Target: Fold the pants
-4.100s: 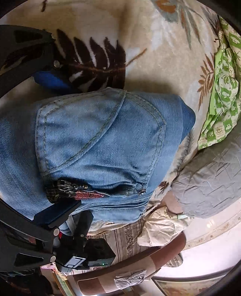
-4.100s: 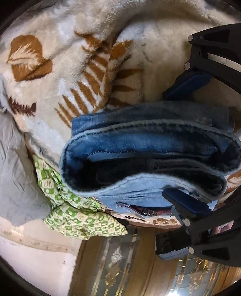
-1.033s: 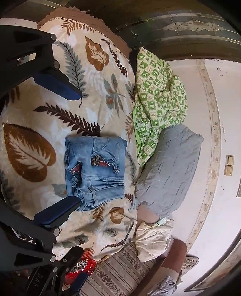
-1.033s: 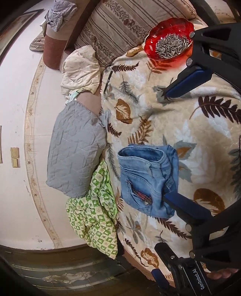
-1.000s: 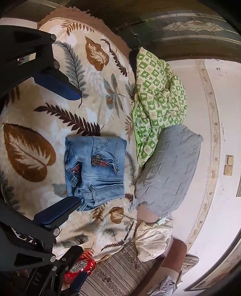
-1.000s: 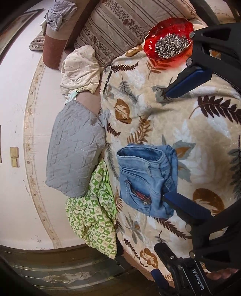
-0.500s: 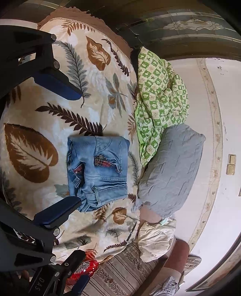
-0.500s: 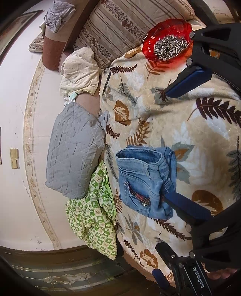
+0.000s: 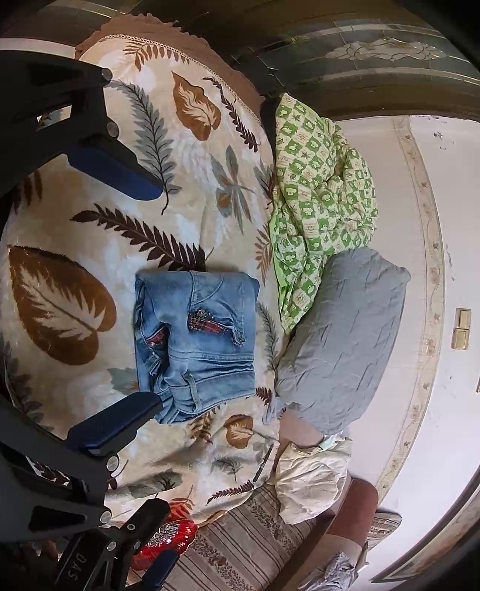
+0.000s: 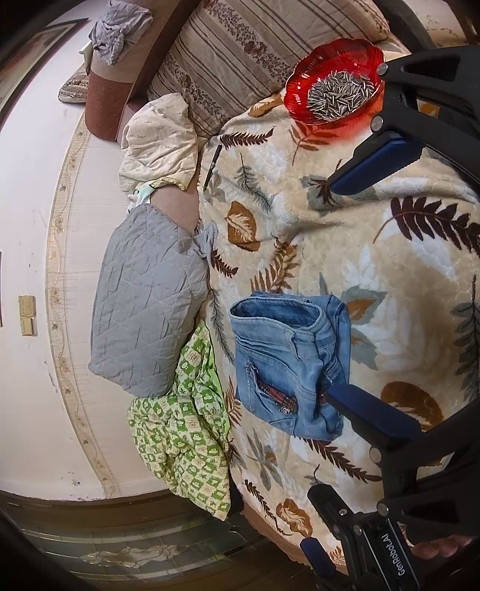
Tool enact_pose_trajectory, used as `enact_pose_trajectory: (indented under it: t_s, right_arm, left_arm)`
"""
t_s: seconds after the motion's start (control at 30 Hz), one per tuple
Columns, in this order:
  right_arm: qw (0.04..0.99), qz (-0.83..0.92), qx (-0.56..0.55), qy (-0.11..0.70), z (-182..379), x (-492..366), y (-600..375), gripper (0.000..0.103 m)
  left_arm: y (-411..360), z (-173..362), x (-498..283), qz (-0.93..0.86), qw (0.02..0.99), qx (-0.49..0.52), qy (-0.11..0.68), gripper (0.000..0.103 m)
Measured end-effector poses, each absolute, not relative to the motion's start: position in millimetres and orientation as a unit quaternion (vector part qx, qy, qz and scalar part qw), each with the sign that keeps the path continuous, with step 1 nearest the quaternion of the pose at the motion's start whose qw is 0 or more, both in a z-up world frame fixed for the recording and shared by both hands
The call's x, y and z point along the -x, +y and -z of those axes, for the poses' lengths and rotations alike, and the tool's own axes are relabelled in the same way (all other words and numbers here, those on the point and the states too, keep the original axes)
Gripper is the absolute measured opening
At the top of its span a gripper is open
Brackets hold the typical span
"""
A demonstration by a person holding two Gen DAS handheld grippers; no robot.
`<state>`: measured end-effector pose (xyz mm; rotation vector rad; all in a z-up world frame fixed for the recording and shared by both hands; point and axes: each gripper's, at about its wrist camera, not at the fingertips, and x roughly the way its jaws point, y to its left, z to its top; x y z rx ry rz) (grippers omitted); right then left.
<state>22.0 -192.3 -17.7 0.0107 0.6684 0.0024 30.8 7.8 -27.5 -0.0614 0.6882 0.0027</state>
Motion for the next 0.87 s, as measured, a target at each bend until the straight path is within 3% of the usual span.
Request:
enact_pose_trajectory:
  t_s: [0.87]
  right_arm:
    - [0.944,-0.003,-0.004,0.33,18.6,-22.8,-193.9,0.103]
  left_arm:
    - [2.7,27.1,-29.5,0.006,0.942,0.028,0.335,0.103]
